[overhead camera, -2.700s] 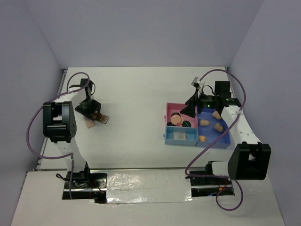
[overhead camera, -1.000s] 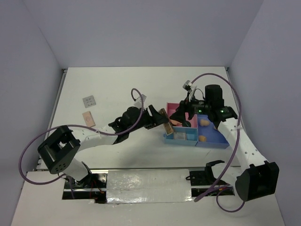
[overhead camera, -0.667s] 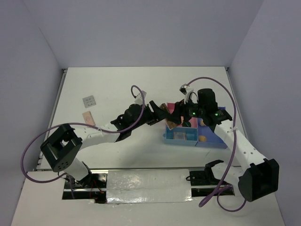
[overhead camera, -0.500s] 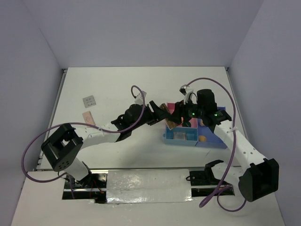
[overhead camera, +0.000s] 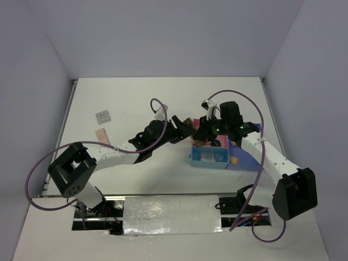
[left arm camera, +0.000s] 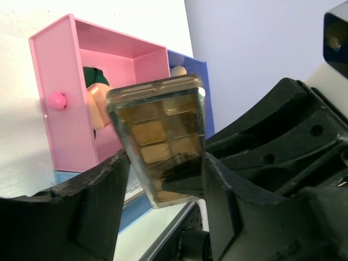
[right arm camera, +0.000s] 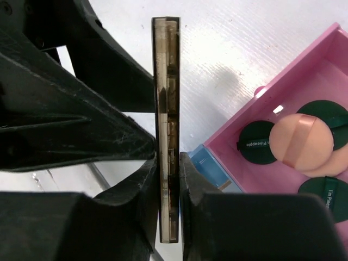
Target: Organize the makeup
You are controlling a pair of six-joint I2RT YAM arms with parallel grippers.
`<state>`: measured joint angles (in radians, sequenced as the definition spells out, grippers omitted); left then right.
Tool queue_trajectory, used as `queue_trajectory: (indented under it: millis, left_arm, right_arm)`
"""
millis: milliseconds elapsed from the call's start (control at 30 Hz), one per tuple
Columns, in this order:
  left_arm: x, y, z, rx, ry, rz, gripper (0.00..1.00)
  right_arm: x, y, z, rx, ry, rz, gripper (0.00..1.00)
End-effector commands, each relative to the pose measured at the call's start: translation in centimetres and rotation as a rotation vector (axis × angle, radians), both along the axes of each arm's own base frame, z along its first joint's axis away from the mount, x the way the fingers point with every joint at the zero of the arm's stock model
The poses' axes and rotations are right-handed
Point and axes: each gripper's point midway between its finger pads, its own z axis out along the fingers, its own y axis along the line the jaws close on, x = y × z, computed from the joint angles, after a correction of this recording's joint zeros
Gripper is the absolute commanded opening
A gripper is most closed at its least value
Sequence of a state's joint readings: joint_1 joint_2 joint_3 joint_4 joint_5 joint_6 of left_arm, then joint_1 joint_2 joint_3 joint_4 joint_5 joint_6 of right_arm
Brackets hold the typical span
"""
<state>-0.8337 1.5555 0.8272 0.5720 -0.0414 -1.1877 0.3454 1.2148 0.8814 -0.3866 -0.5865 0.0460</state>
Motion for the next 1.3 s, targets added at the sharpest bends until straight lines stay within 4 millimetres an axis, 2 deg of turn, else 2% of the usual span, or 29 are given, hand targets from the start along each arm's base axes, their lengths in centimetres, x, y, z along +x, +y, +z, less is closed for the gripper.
queue_trajectory:
  millis: [0, 33, 67, 133, 167, 233, 300, 333, 400, 433, 467, 500, 533, 567, 600, 633, 667, 700, 733, 767, 800, 833, 900, 967, 1000, 1067, 1133, 1167, 1267]
  left_arm:
    - [0.1, -1.3, 4.3, -0.109, -0.074, -0.027, 0.12]
    - [0.1, -1.3, 4.3, -0.107, -0.071, -0.030, 0.22]
    - [0.0, -1.3, 4.2, -0.098, -0.065, -0.033, 0.40]
    - [0.1, -1.2, 4.2, -0.083, -0.065, -0.032, 0.55]
    - [0.1, -1.0, 3.9, -0.052, -0.059, -0.027, 0.68]
    - [0.2, -0.5, 4.3, -0.026, -0.069, -0.015, 0.77]
    - [0.4, 0.5, 3.8, 0.026, -0.072, 0.019, 0.95]
    - [0.4, 1.3, 4.8, 0.023, -0.091, 0.039, 0.99]
    - [0.5, 2.9, 4.3, 0.075, -0.102, 0.081, 0.99]
    - [0.5, 4.0, 5.3, 0.075, -0.121, 0.106, 0.99]
    - [0.6, 5.0, 4.9, 0.105, -0.123, 0.139, 0.99]
    - [0.4, 6.4, 5.3, 0.118, -0.122, 0.165, 0.99]
    - [0.4, 7.5, 4.4, 0.144, -0.109, 0.189, 0.99]
    - [0.2, 8.2, 4.4, 0.148, -0.105, 0.201, 0.99]
    - [0.0, 10.0, 3.7, 0.163, -0.083, 0.231, 0.99]
    - [-0.2, 11.0, 3.2, 0.173, -0.066, 0.250, 0.99]
    - [-0.4, 11.9, 2.9, 0.171, -0.054, 0.267, 0.99]
    - [-0.5, 13.5, 3.7, 0.151, -0.063, 0.301, 0.99]
    - [-0.9, 14.7, 1.9, 0.180, -0.025, 0.320, 0.99]
    - [-1.1, 16.2, 2.9, 0.155, -0.041, 0.354, 0.99]
    - [-1.3, 17.3, 2.6, 0.161, -0.032, 0.383, 0.99]
    - [-1.9, 18.5, 1.0, 0.193, 0.004, 0.403, 0.99]
    - [-2.4, 20.8, 1.6, 0.179, -0.001, 0.462, 0.99]
    - [-3.2, 22.7, 0.3, 0.216, 0.028, 0.501, 0.99]
    - [-3.4, 23.8, 0.8, 0.205, 0.019, 0.533, 0.99]
    - [-4.1, 25.0, -0.4, 0.244, 0.060, 0.551, 0.99]
    - [-4.2, 26.0, -0.8, 0.254, 0.087, 0.565, 0.99]
    - [-4.3, 26.7, -1.7, 0.283, 0.125, 0.575, 0.98]
    - [-4.2, 27.0, -2.8, 0.328, 0.184, 0.553, 0.96]
  right_arm:
    - [1.3, 0.4, 2.6, 0.022, -0.082, -0.004, 0.17]
    - [1.3, 0.4, 2.7, 0.021, -0.090, -0.001, 0.14]
    - [1.3, 0.4, 3.0, 0.019, -0.106, 0.007, 0.13]
    - [1.2, 0.4, 3.4, 0.018, -0.120, 0.017, 0.11]
    - [1.4, 0.2, 3.8, 0.003, -0.157, 0.035, 0.10]
    - [1.2, -0.4, 3.9, -0.026, -0.182, 0.059, 0.07]
    - [1.3, -1.3, 4.1, -0.092, -0.252, 0.114, 0.06]
    - [1.1, -1.8, 4.0, -0.118, -0.273, 0.143, 0.05]
    - [0.6, -3.2, 3.6, -0.199, -0.339, 0.222, 0.04]
    - [0.3, -3.8, 3.6, -0.223, -0.365, 0.243, 0.05]
    - [-0.4, -4.6, 3.0, -0.251, -0.348, 0.271, 0.05]
    - [-0.5, -5.2, 2.7, -0.295, -0.403, 0.336, 0.06]
    - [-1.6, -5.7, 2.1, -0.319, -0.388, 0.372, 0.07]
    - [-2.0, -6.0, 1.6, -0.344, -0.399, 0.410, 0.07]
    - [-2.4, -6.6, 1.0, -0.389, -0.435, 0.463, 0.08]
    - [-2.6, -6.8, 0.9, -0.404, -0.453, 0.489, 0.08]
    - [-3.6, -7.3, -0.2, -0.418, -0.431, 0.524, 0.08]
    - [-3.9, -7.6, -0.6, -0.432, -0.443, 0.546, 0.08]
    - [-4.3, -7.8, -1.3, -0.451, -0.460, 0.591, 0.08]
    - [-4.8, -7.9, -1.7, -0.454, -0.459, 0.613, 0.08]
    - [-5.0, -7.9, -1.9, -0.458, -0.463, 0.633, 0.08]
    - [-5.2, -8.1, -2.4, -0.467, -0.475, 0.667, 0.08]
    - [-5.5, -8.4, -3.0, -0.482, -0.466, 0.688, 0.08]
    - [-5.7, -8.7, -3.9, -0.501, -0.444, 0.724, 0.09]
    - [-5.6, -9.0, -4.2, -0.519, -0.439, 0.729, 0.09]
    - [-5.2, -9.3, -5.0, -0.541, -0.435, 0.731, 0.11]
    - [-4.8, -9.6, -5.7, -0.566, -0.431, 0.732, 0.14]
    - [-4.3, -9.6, -5.8, -0.573, -0.442, 0.723, 0.15]
    - [-3.8, -9.7, -6.4, -0.580, -0.409, 0.726, 0.19]
